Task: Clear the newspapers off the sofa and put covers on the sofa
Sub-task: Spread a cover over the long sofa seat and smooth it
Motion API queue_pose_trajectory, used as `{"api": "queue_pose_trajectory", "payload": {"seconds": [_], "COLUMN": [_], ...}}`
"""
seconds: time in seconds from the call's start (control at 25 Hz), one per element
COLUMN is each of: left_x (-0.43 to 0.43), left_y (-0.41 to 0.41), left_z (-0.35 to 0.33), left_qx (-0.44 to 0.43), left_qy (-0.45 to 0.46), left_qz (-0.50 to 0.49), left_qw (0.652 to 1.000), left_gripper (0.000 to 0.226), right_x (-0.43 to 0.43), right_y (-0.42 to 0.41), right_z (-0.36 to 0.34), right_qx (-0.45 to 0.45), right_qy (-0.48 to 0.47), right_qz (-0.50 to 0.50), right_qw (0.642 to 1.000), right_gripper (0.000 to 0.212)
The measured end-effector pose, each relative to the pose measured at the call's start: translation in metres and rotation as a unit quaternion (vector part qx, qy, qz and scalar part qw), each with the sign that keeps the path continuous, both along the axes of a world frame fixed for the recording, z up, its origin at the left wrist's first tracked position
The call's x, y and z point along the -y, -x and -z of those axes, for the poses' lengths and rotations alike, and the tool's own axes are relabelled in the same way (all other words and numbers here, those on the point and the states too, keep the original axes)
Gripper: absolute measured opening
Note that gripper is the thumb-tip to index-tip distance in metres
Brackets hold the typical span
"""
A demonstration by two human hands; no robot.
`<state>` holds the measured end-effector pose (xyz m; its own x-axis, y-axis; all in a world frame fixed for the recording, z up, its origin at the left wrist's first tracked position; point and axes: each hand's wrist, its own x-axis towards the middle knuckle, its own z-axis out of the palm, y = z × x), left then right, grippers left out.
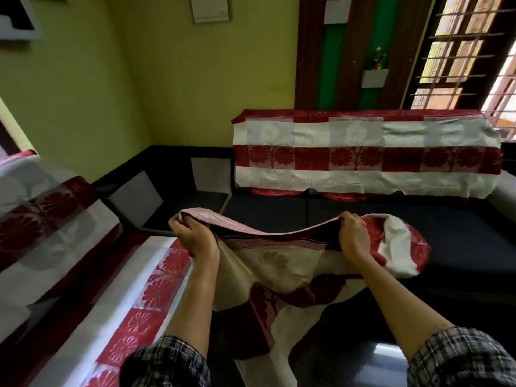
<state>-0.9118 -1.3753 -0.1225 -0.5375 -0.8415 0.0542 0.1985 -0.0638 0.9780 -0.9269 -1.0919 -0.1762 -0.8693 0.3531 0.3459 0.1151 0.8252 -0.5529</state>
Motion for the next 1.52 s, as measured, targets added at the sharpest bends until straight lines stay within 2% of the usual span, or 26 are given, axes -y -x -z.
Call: {"api": "queue_pose_trajectory", "payload": {"seconds": [0.2,0.4,0.56,0.64,0.88,1.32,1.52], "left_x": [0.071,0.108,0.131,0.142,0.150,0.159,0.156], "left_y": [0.030,0.071,0.120,0.153,0.266,0.469,0.564], "left_z": [0.031,0.051,0.058,0.063,0.082,0.144,0.181], "left_qx": [0.055,0.088,0.093,0.104,0.129,0.194,0.212], "left_qy": [0.019,0.014,0.025,0.027,0.037,0.053,0.018], "left_qz": [0.022,0.019,0.003,0.001,0.011,0.058,0.127], "left_qw": [0.998,0.996,0.995,0.994,0.991,0.978,0.969], "left_gripper": [0.024,0.026,0.027,0.028,0.030,0.029,0.021], "right_x": [0.057,0.095,0.127,0.141,0.153,0.147,0.152], "right_y": [0.011,0.037,0.086,0.122,0.235,0.404,0.481], "right_z": [0.006,0.019,0.023,0.035,0.069,0.113,0.135], "right_qx": [-0.065,-0.137,-0.251,-0.272,-0.192,-0.046,-0.009], "right_qy": [0.071,0.068,-0.008,-0.036,0.032,0.051,0.061], "right_qz": [0.056,0.015,-0.034,-0.045,-0.008,0.016,0.058], "right_qw": [0.994,0.988,0.967,0.960,0.981,0.997,0.996], "right_gripper": [0.022,0.018,0.017,0.018,0.018,0.024,0.025]}}
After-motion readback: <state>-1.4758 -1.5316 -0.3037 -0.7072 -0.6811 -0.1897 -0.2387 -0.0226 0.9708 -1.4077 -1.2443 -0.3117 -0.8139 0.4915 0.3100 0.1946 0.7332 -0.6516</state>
